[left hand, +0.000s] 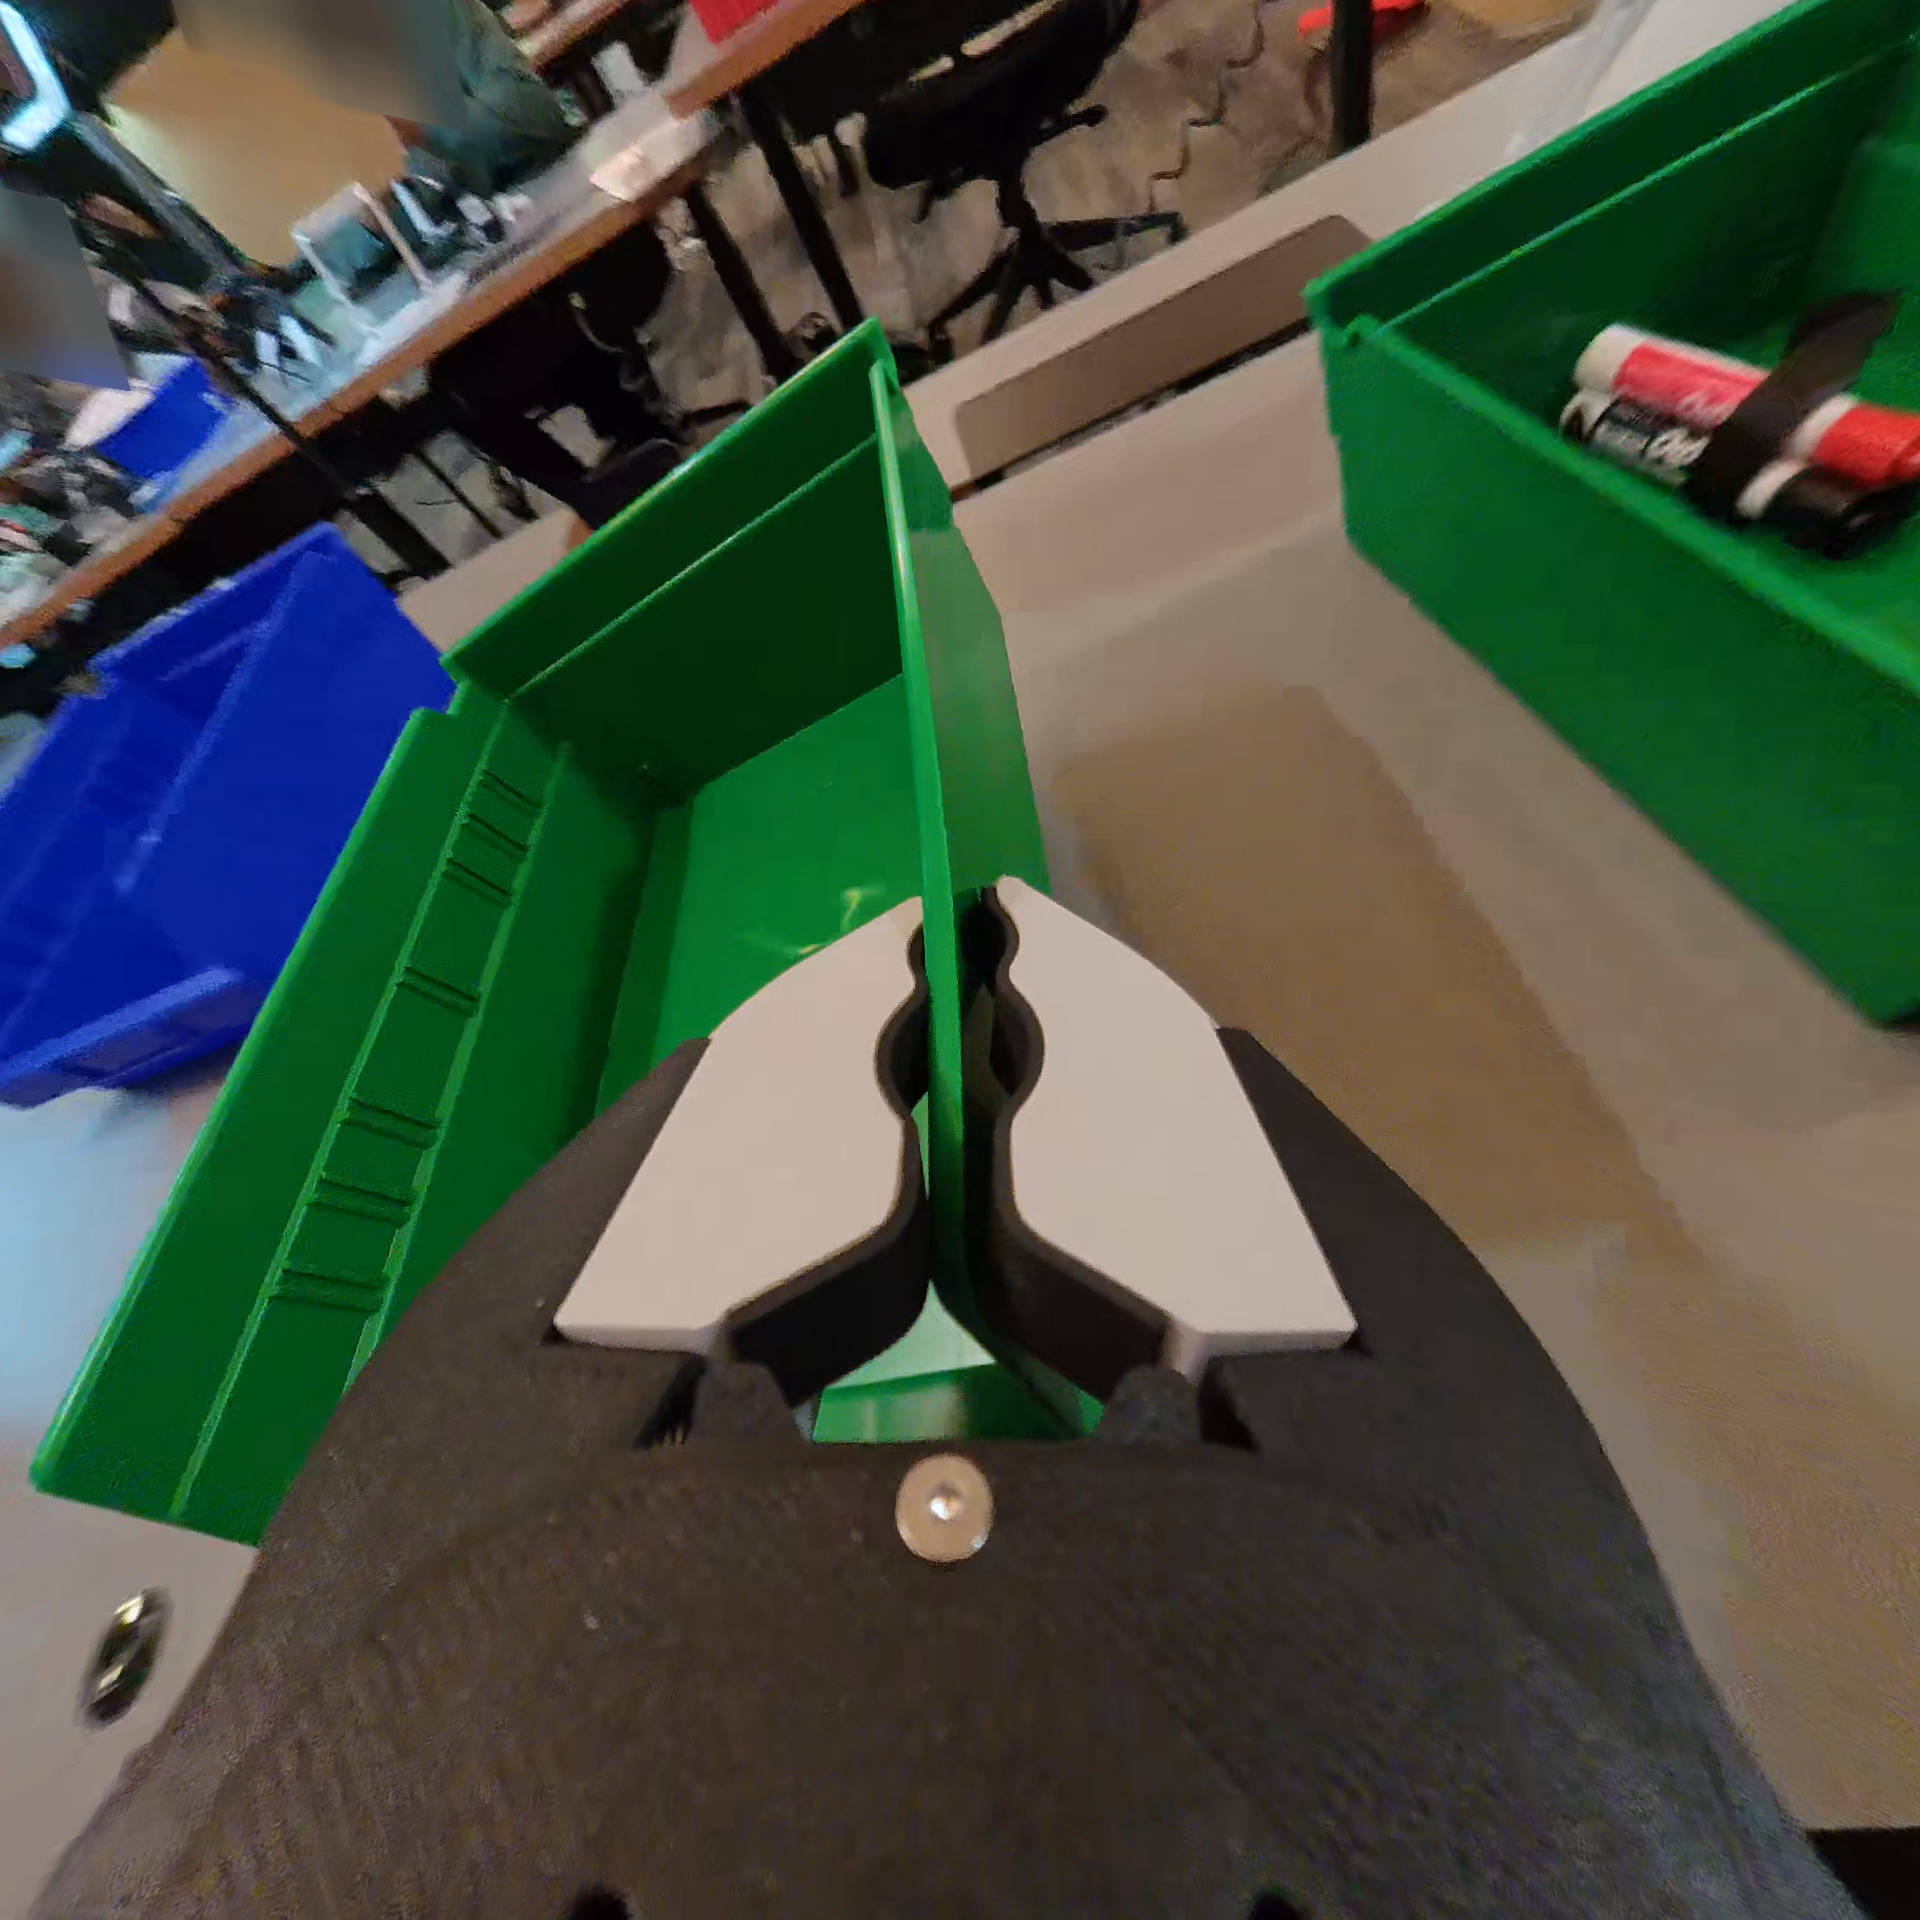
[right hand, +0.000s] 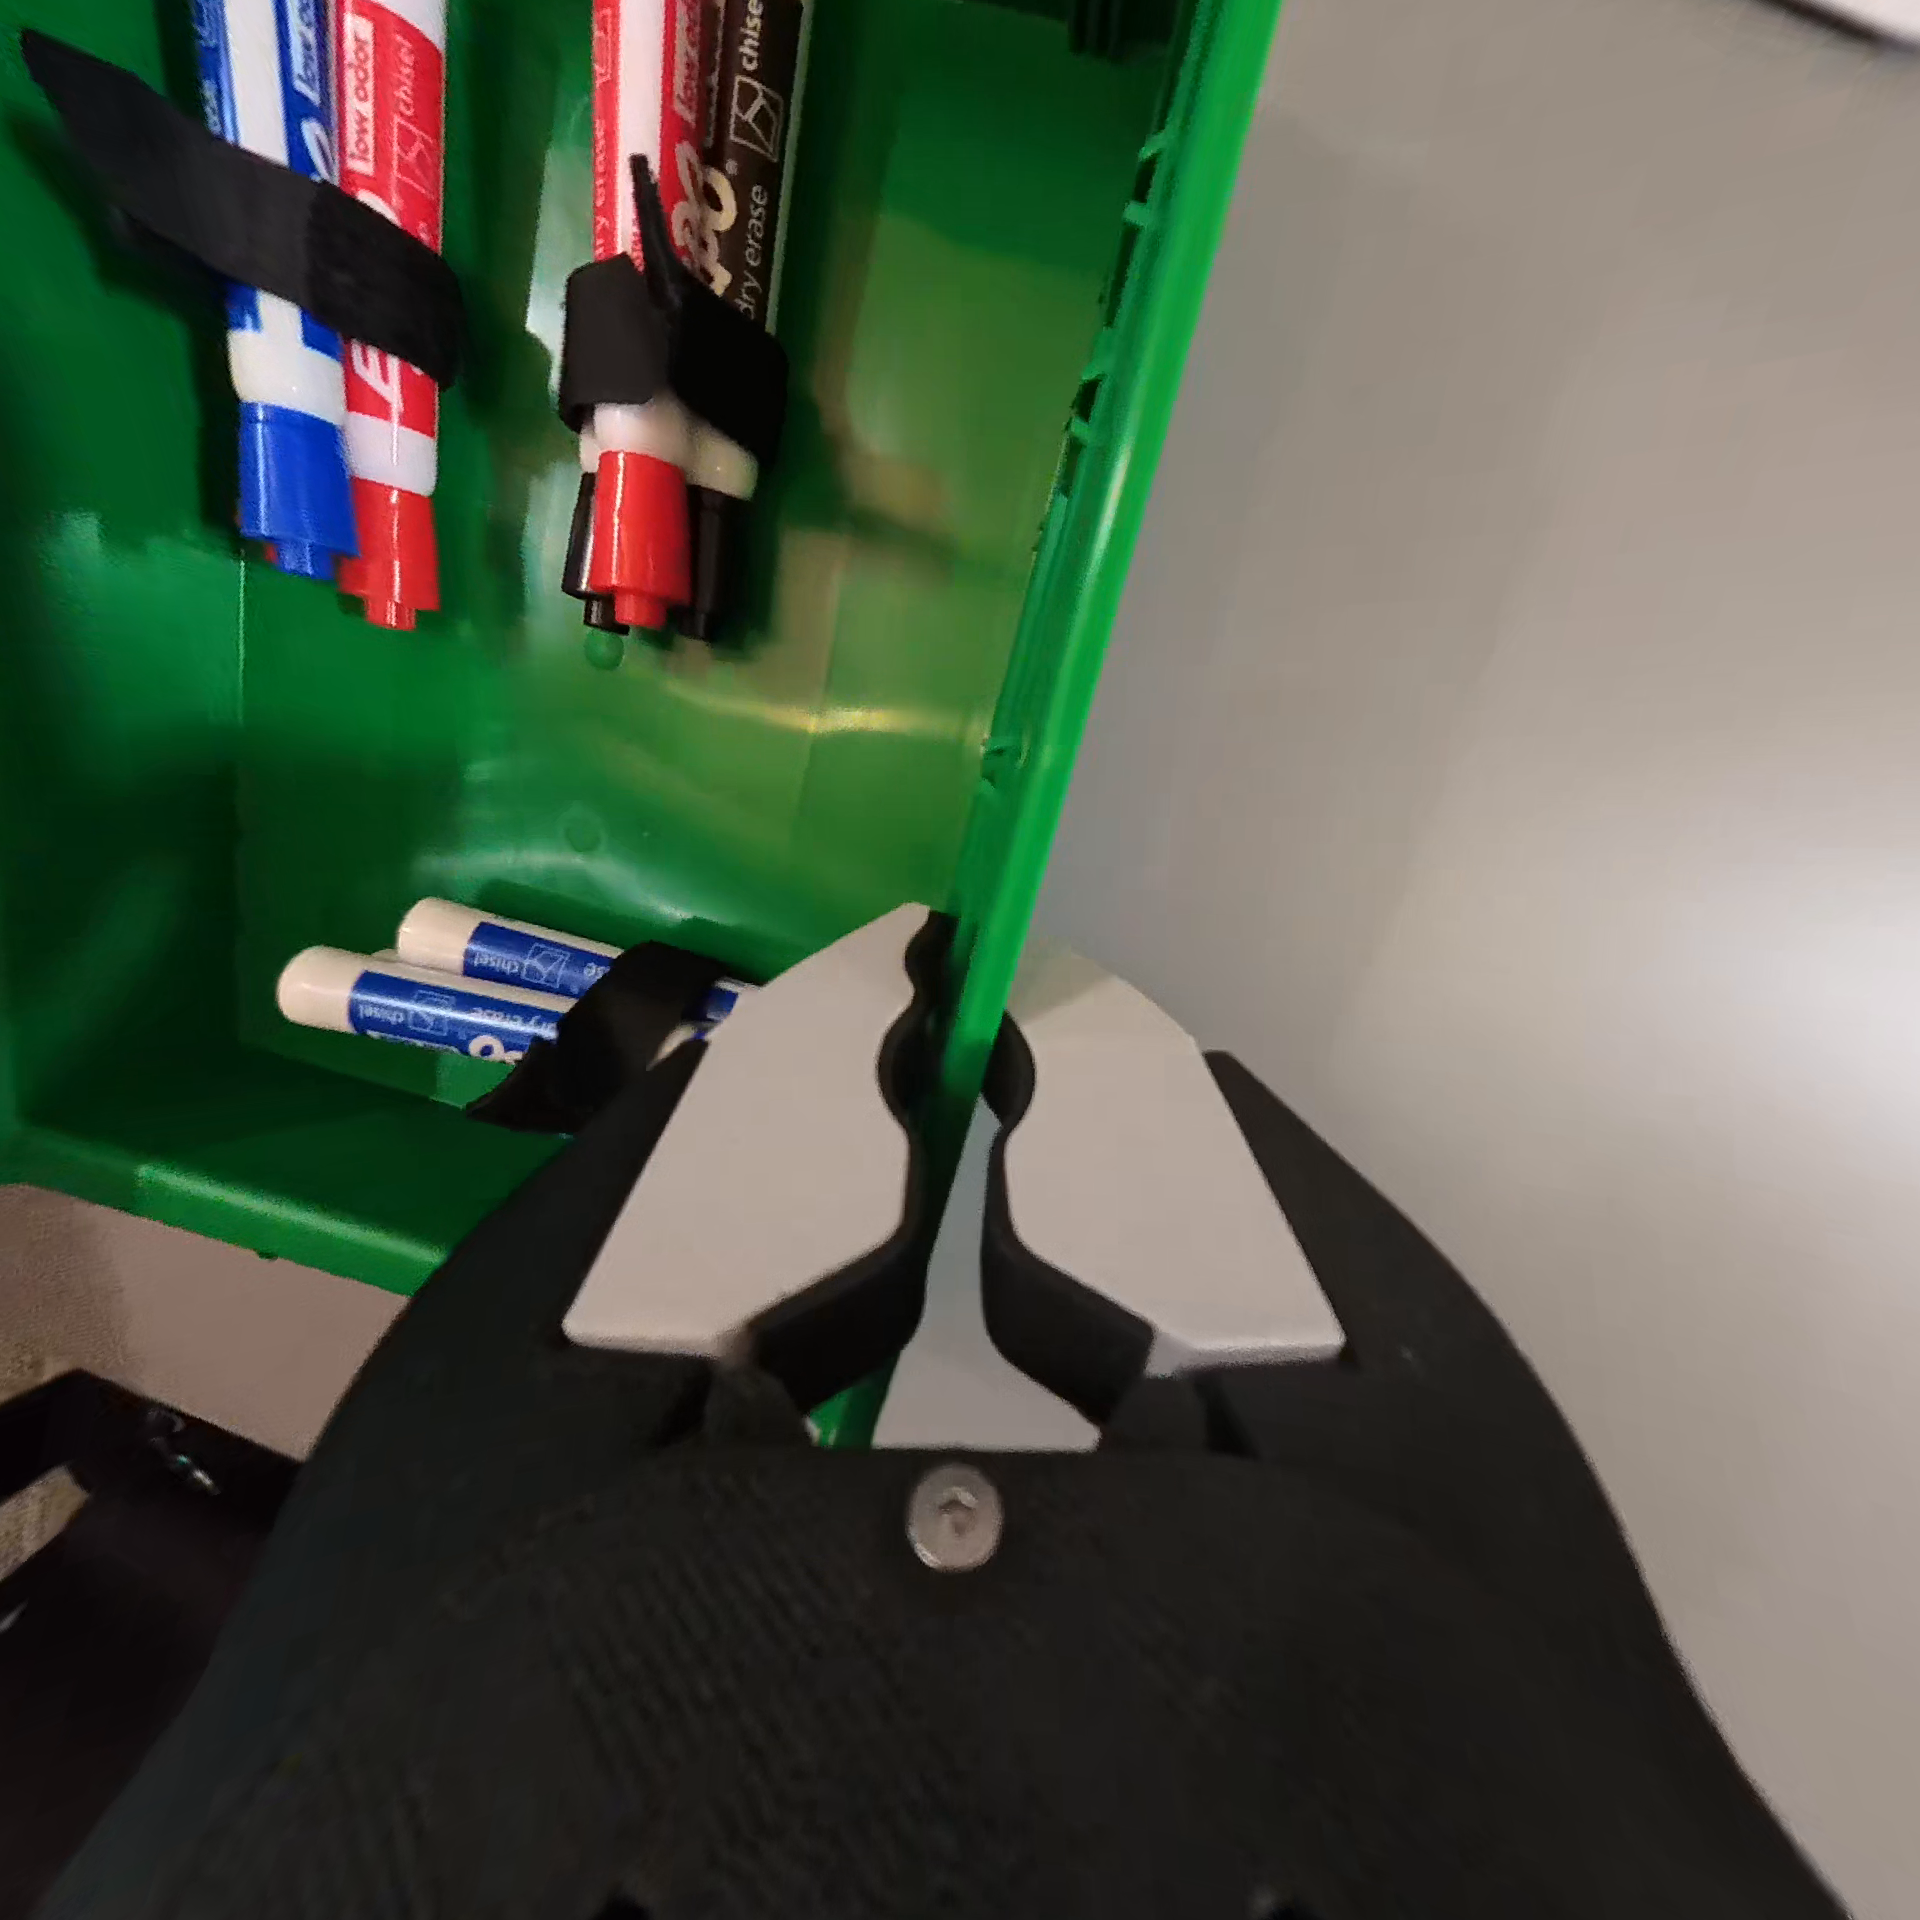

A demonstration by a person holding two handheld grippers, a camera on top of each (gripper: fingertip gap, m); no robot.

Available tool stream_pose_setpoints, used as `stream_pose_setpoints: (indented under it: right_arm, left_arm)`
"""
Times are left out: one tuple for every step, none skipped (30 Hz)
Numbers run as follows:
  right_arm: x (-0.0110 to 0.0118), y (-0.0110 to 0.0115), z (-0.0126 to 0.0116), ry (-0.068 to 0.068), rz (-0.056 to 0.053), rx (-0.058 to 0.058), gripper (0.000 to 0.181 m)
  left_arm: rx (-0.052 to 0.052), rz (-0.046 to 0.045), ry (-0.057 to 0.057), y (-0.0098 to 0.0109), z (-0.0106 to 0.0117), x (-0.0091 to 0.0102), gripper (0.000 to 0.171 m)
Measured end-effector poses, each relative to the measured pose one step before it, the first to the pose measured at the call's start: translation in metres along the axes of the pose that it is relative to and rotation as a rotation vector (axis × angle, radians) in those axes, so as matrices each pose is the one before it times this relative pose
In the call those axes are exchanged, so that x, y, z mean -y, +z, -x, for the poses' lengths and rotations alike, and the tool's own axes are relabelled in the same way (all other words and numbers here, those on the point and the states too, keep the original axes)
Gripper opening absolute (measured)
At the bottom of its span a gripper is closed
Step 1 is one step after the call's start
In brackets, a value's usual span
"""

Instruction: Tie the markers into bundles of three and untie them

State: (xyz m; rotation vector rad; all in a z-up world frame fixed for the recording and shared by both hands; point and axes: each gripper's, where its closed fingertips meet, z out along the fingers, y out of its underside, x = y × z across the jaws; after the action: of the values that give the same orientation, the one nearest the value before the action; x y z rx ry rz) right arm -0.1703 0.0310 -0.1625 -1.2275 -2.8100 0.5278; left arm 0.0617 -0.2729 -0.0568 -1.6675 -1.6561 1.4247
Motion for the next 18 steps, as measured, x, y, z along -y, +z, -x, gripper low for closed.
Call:
stream_pose_setpoints:
  right_arm:
    - [0.00941,0.00517,0.01817,-0.0249,-0.0024,0.0001,0.005]
    - [0.00947,0.00499,0.01769,-0.0208,-0.0017,-0.0003,0.005]
    - [0.00972,0.00501,0.01750,-0.0156,-0.0019,0.0013,0.005]
    - [0.01029,0.00520,0.01744,-0.0089,-0.0069,0.0053,0.005]
    - [0.01067,0.00542,0.01718,-0.0040,-0.0084,0.0063,0.005]
    - [0.01100,0.00566,0.01703,-0.0039,-0.0110,0.0061,0.005]
    - [0.01086,0.00582,0.01695,-0.0041,-0.0134,0.0085,0.005]
    - [0.01001,0.00575,0.01681,-0.0001,-0.0119,0.0105,0.005]
    - [0.00818,0.00535,0.01649,0.0026,-0.0070,0.0109,0.005]
    - [0.00625,0.00482,0.01626,0.0012,-0.0036,0.0110,0.005]
    - [0.00438,0.00403,0.01576,-0.0060,-0.0024,0.0097,0.006]
    - [0.00279,0.00349,0.01520,-0.0133,-0.0021,0.0081,0.007]
    - [0.00146,0.00273,0.01462,-0.0122,-0.0007,0.0082,0.007]
    - [0.00012,0.00191,0.01468,-0.0132,0.0003,0.0161,0.010]
    - [-0.00111,0.00150,0.01554,-0.0217,0.0035,0.0301,0.015]
    - [-0.00167,0.00071,0.01619,-0.0206,0.0052,0.0462,0.023]
    - [-0.00159,0.00046,0.01385,-0.0131,0.0048,0.0440,0.032]
    - [-0.00110,-0.00047,0.00955,-0.0088,0.0007,0.0315,0.038]
  left_arm:
    - [0.0234,-0.00925,0.0023,-0.00825,0.00815,0.00294,0.007]
    - [0.0160,-0.00986,-0.0046,-0.00845,0.00810,0.00271,0.007]
    - [0.0209,-0.00663,0.0007,-0.00873,0.00911,0.00241,0.007]
    - [0.0217,-0.00400,0.0061,-0.00867,0.00918,0.00222,0.008]
    - [0.0192,-0.00208,0.0008,-0.00864,0.00894,0.00208,0.007]
    - [0.0220,-0.00057,-0.0006,-0.00818,0.00926,0.00190,0.007]
    - [0.0253,0.00236,0.0018,-0.00772,0.00920,0.00132,0.007]
    - [0.0256,0.00390,0.0020,-0.00745,0.00882,0.00067,0.007]
    - [0.0218,0.00543,0.0024,-0.00675,0.00783,-0.00014,0.008]
    - [0.0251,0.00644,0.0038,-0.00608,0.00754,-0.00086,0.008]
    - [0.0226,0.00730,0.0039,-0.00527,0.00635,-0.00139,0.008]
    - [0.0182,0.00589,0.0019,-0.00440,0.00505,-0.00146,0.008]
    - [0.0145,0.00567,0.0021,-0.00390,0.00394,-0.00150,0.008]
    - [0.0075,0.00438,-0.0008,-0.00342,0.00236,-0.00130,0.008]
    - [0.0017,0.00089,-0.0028,-0.00312,0.00113,-0.00063,0.008]
    - [-0.0036,-0.00319,-0.0040,-0.00280,0.00011,0.00042,0.008]
    - [-0.0084,-0.01099,-0.0053,-0.00276,-0.00096,0.00208,0.007]
    - [-0.0168,-0.00803,-0.0080,-0.00246,-0.00285,0.00248,0.008]
